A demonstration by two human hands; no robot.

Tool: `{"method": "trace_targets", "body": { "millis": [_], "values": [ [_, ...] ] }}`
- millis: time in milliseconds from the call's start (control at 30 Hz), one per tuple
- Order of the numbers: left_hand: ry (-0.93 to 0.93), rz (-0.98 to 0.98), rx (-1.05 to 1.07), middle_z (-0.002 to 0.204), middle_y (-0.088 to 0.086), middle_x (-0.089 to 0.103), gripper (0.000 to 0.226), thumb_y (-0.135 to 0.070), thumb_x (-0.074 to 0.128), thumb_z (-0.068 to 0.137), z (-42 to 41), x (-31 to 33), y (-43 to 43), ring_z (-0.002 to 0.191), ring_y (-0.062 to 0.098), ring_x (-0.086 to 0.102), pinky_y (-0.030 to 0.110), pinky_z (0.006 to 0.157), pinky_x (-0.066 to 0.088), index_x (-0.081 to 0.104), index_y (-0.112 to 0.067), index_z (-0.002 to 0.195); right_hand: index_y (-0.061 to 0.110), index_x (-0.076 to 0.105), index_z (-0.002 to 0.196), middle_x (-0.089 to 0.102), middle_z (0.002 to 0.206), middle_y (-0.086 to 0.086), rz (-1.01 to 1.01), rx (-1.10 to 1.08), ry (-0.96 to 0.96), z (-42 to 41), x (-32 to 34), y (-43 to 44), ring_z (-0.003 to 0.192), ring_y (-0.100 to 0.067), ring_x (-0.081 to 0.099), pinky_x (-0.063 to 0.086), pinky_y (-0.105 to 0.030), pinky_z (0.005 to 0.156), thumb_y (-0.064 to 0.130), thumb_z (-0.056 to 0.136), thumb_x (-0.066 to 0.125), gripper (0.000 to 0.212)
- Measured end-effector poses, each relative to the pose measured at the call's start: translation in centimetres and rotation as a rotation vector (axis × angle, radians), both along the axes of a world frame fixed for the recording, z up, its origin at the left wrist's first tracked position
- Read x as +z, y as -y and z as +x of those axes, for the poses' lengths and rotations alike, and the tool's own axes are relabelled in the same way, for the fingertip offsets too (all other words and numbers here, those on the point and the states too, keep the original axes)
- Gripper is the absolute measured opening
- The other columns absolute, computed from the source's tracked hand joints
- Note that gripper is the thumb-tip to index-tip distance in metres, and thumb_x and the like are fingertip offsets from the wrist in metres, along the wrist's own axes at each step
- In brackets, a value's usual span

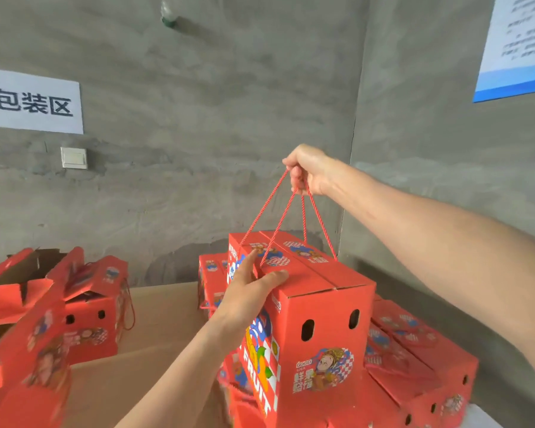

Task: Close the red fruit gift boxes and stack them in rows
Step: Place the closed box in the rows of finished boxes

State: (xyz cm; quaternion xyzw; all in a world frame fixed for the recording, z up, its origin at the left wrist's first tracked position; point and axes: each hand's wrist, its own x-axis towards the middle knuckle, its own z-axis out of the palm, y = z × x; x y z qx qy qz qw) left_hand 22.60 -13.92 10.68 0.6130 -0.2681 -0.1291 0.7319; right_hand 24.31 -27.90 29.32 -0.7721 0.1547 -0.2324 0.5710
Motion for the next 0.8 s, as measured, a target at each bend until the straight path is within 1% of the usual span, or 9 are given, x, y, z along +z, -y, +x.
{"method": "trace_targets", "body": {
  "millis": [100, 167, 233, 267, 367, 433, 633, 733, 800],
  "values": [
    [0.012, -0.007, 0.056, 0.103, -0.015, 0.062, 0.046, -0.018, 0.063, 0.088, 2.4, -0.5, 7.0, 0.074, -0.008, 0.066, 0.003, 0.053, 0.045, 0.046, -0.038, 0.126, 0.015, 0.043, 0.062, 0.034, 0.029, 0.006, 0.006, 0.015, 0.009, 3.6, -0.9, 6.7, 0.023, -0.009, 0.033, 0.035, -0.022, 0.055, 0.008, 0.086, 0.048, 0.026],
    [0.093, 0.068, 0.159, 0.122, -0.009, 0.058, 0.046, -0.026, 0.061, 0.09, 4.3, -1.2, 11.3, 0.102, -0.004, 0.06, 0.007, 0.079, 0.047, 0.045, -0.033, 0.133, 0.014, 0.044, 0.061, 0.037, 0.03, 0.005, 0.002, 0.027, 0.014, 6.4, -1.8, 11.1, 0.025, -0.009, 0.036, 0.035, -0.022, 0.054, 0.009, 0.086, 0.05, 0.026],
    [0.239, 0.188, 0.306, 0.141, -0.003, 0.043, 0.052, -0.033, 0.059, 0.09, 6.4, -2.0, 15.0, 0.128, 0.008, 0.043, 0.027, 0.108, 0.035, 0.04, -0.03, 0.139, 0.013, 0.046, 0.06, 0.038, 0.031, 0.005, -0.003, 0.025, 0.043, 9.0, -2.6, 14.7, 0.027, -0.01, 0.039, 0.035, -0.021, 0.053, 0.008, 0.084, 0.053, 0.026],
    [0.299, 0.214, 0.351, 0.145, -0.002, 0.037, 0.053, -0.035, 0.058, 0.09, 7.3, -2.3, 16.7, 0.134, 0.009, 0.035, 0.029, 0.113, 0.028, 0.039, -0.03, 0.139, 0.013, 0.046, 0.059, 0.039, 0.031, 0.004, -0.007, 0.011, 0.065, 10.4, -2.9, 16.4, 0.029, -0.011, 0.04, 0.036, -0.021, 0.052, 0.008, 0.083, 0.055, 0.026],
    [0.473, 0.325, 0.323, 0.153, -0.004, 0.019, 0.053, -0.04, 0.056, 0.09, 9.9, -3.7, 21.8, 0.134, -0.003, 0.02, 0.012, 0.106, 0.016, 0.04, -0.033, 0.14, 0.012, 0.047, 0.056, 0.041, 0.031, 0.005, -0.027, -0.014, 0.111, 14.1, -4.0, 21.1, 0.031, -0.009, 0.043, 0.037, -0.017, 0.048, 0.006, 0.081, 0.058, 0.029],
    [0.568, 0.481, 0.274, 0.156, -0.001, 0.012, 0.053, -0.035, 0.057, 0.092, 11.9, -4.4, 25.0, 0.135, 0.001, 0.024, 0.005, 0.099, 0.015, 0.039, -0.03, 0.142, 0.011, 0.048, 0.056, 0.046, 0.038, 0.002, -0.055, 0.009, 0.121, 16.2, -4.2, 24.0, 0.035, -0.009, 0.046, 0.038, -0.018, 0.047, 0.005, 0.082, 0.059, 0.029],
    [0.568, 0.654, 0.295, 0.159, -0.006, -0.006, 0.062, -0.023, 0.051, 0.095, 18.2, -6.2, 32.3, 0.143, 0.014, 0.022, 0.018, 0.105, 0.024, 0.021, -0.033, 0.149, 0.009, 0.052, 0.059, 0.052, 0.056, -0.006, -0.285, 0.12, 0.16, 20.3, -5.9, 30.9, 0.055, -0.017, 0.049, 0.041, -0.028, 0.064, 0.003, 0.083, 0.059, 0.026],
    [0.559, 0.601, 0.275, 0.158, -0.006, 0.012, 0.069, -0.01, 0.046, 0.096, 20.7, -8.0, 34.3, 0.139, 0.013, 0.03, 0.008, 0.096, 0.025, 0.008, -0.033, 0.149, 0.009, 0.057, 0.062, 0.061, 0.068, -0.012, -0.422, 0.113, 0.029, 20.1, -10.5, 34.3, 0.067, -0.023, 0.056, 0.045, -0.034, 0.071, 0.014, 0.084, 0.061, 0.023],
    [0.521, 0.576, 0.257, 0.152, -0.007, 0.027, 0.077, -0.009, 0.048, 0.095, 22.0, -8.9, 35.3, 0.136, 0.015, 0.036, 0.009, 0.092, 0.027, -0.001, -0.031, 0.15, 0.009, 0.062, 0.09, 0.065, 0.094, -0.013, -0.695, 0.1, -0.18, 18.9, -15.1, 35.8, 0.09, -0.026, 0.062, 0.046, -0.037, 0.081, 0.033, 0.084, 0.062, 0.024]
  ]
}}
